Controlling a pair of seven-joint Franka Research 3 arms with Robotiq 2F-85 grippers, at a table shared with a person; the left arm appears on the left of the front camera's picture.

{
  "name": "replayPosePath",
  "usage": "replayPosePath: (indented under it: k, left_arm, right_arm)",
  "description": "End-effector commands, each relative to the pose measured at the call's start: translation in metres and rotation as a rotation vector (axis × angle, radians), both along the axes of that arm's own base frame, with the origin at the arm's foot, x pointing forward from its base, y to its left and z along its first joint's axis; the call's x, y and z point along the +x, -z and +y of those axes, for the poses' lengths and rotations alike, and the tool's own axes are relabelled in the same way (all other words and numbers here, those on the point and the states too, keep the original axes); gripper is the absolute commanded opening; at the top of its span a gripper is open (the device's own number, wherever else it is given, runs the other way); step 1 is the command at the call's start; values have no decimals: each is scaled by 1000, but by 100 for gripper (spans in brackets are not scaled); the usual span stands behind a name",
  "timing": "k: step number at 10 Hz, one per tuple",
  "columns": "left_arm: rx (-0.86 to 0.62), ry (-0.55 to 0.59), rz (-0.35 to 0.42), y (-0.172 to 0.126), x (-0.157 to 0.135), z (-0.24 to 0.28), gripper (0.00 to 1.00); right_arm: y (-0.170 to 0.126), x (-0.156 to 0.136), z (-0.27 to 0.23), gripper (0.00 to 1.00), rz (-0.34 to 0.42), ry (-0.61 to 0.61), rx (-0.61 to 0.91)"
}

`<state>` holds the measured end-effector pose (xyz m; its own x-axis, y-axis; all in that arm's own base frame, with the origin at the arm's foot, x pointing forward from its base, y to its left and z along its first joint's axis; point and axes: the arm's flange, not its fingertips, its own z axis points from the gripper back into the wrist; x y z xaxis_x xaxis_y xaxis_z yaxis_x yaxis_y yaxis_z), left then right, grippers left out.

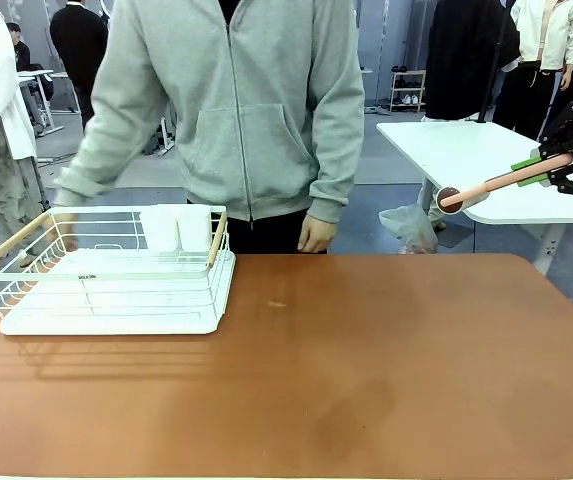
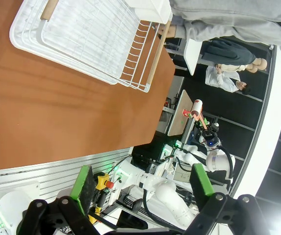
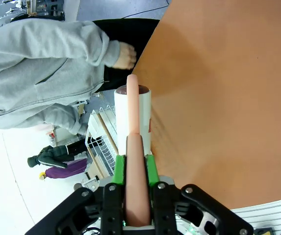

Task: Clean the table.
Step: Clean the table with the Lint Roller when the human lifts the Dish drying rack.

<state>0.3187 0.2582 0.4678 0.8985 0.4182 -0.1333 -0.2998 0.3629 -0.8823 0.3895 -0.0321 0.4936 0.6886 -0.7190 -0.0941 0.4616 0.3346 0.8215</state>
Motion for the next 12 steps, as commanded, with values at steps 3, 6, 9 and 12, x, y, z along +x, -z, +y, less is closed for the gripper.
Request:
replayPosePath:
  k: [3,6,9,12]
  left_arm:
    - [-2,7,-10,0,-3,2,100]
    - [-2,7,-10,0,-3,2,100]
    - [-2,7,-10,0,-3,2,100]
    - [-2,7,-10,0,-3,2,100]
  right_arm:
    - [0,0,1,0,-1,-1,-1]
    - [0,0,1,0,-1,-1,-1]
    - [0,0,1,0,-1,-1,-1]
    - [0,0,1,0,-1,-1,-1]
